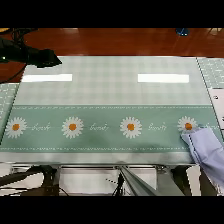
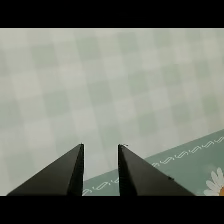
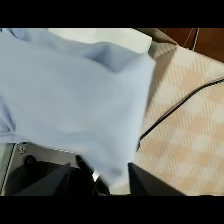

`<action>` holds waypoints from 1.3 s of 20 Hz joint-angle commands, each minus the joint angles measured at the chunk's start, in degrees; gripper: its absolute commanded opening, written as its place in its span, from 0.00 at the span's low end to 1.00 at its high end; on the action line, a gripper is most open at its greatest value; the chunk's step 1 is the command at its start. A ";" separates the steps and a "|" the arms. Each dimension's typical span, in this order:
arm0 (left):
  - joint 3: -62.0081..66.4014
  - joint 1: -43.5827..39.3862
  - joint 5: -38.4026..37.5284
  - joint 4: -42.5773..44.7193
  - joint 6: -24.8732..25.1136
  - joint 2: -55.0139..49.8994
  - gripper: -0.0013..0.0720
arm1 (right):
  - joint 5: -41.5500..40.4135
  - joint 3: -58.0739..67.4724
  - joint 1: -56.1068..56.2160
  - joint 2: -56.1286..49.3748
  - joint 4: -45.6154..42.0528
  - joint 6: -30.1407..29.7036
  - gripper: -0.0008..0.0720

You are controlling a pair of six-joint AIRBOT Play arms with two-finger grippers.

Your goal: Fold the shirts.

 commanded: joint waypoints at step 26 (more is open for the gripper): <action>-9.92 -29.42 -1.25 34.01 -27.87 10.91 0.93 | -24.98 12.00 64.92 -22.05 24.20 -5.20 0.85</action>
